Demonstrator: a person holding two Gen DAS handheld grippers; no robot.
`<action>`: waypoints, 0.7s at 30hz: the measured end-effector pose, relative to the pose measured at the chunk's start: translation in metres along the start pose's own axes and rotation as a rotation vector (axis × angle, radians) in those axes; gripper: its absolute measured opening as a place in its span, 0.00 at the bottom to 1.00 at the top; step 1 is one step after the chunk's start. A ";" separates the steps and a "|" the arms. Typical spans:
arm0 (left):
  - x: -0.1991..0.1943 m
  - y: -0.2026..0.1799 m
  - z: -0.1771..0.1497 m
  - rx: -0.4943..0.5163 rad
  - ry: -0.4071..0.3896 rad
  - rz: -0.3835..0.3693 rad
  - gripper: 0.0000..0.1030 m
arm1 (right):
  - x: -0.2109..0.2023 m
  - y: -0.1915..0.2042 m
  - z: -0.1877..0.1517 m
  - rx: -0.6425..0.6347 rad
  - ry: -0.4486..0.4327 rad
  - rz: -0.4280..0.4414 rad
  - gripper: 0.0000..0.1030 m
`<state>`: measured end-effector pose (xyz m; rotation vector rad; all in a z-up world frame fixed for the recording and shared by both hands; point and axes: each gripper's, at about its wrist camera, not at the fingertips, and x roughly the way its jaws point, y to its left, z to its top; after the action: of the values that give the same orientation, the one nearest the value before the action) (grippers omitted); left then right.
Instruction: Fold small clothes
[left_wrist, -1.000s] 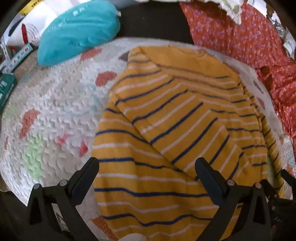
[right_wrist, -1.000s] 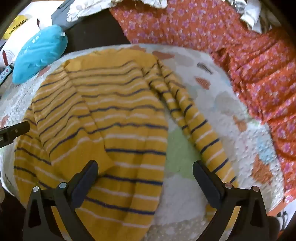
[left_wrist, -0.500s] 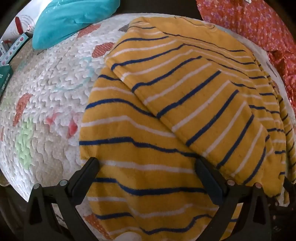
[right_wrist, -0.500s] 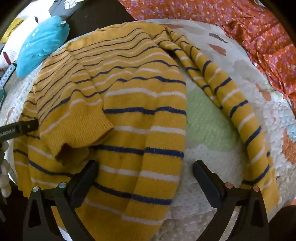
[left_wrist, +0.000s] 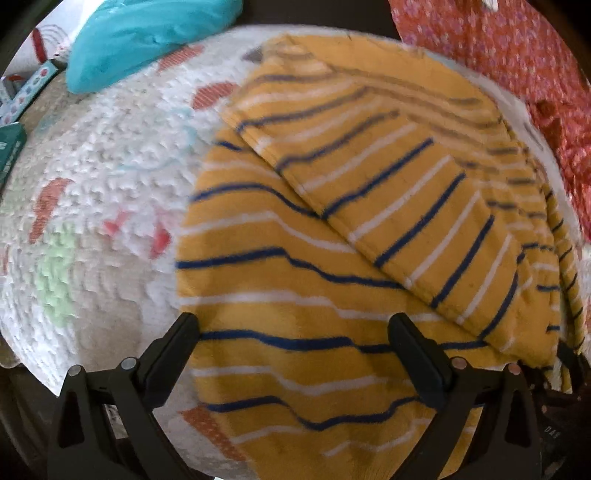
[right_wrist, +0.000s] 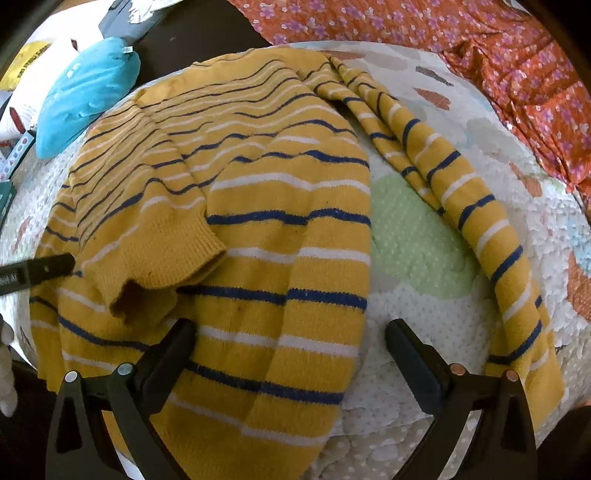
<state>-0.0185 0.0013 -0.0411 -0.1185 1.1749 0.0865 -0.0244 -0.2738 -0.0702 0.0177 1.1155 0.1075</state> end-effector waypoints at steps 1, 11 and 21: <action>-0.009 0.005 0.001 -0.015 -0.033 -0.002 0.99 | -0.001 -0.001 0.001 0.004 0.011 -0.003 0.99; -0.051 0.063 0.018 -0.186 -0.198 0.046 0.99 | -0.066 0.005 0.029 0.001 -0.106 0.069 0.78; -0.056 0.059 0.019 -0.144 -0.268 0.063 0.99 | -0.018 0.041 0.054 -0.049 0.011 0.110 0.71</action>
<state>-0.0301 0.0620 0.0149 -0.1906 0.9047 0.2354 0.0132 -0.2328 -0.0270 0.0347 1.1223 0.2331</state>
